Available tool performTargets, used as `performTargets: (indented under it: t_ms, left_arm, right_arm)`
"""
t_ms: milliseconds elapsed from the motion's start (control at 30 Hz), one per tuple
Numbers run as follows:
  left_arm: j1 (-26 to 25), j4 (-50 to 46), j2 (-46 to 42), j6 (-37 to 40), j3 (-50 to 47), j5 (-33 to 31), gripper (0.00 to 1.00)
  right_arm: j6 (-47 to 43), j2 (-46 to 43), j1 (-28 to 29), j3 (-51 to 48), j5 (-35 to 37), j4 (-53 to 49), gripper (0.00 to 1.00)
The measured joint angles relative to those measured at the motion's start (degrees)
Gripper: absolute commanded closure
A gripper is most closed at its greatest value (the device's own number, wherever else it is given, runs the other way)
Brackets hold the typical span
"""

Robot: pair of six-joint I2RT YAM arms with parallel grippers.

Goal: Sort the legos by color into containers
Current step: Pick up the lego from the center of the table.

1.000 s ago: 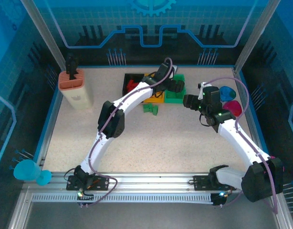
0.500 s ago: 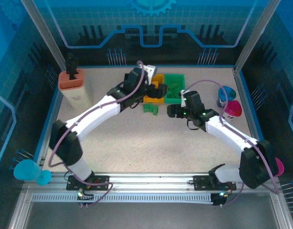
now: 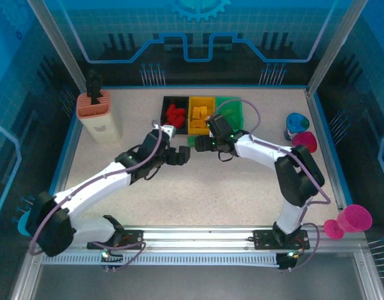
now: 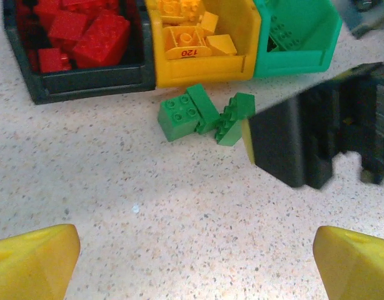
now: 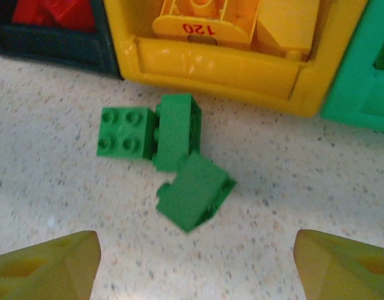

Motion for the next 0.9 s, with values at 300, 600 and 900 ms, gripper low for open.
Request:
performTargets:
  t_ms: [300, 600, 900]
  left_arm:
    - [0.0, -2.9, -12.0, -3.6, -7.2, -2.0, 0.04]
    - [0.0, -5.0, -17.5, -6.6, -12.0, -2.0, 0.05]
    - [-0.3, -5.4, -18.6, -6.6, -12.2, -2.0, 0.06]
  right_arm:
    - [3.1, 10.0, 2.4, 9.9, 5.1, -4.7, 0.31]
    - [4.2, 12.6, 3.6, 11.6, 11.6, -7.5, 0.69]
    - [2.8, 4.6, 5.7, 8.5, 15.8, -9.6, 0.70]
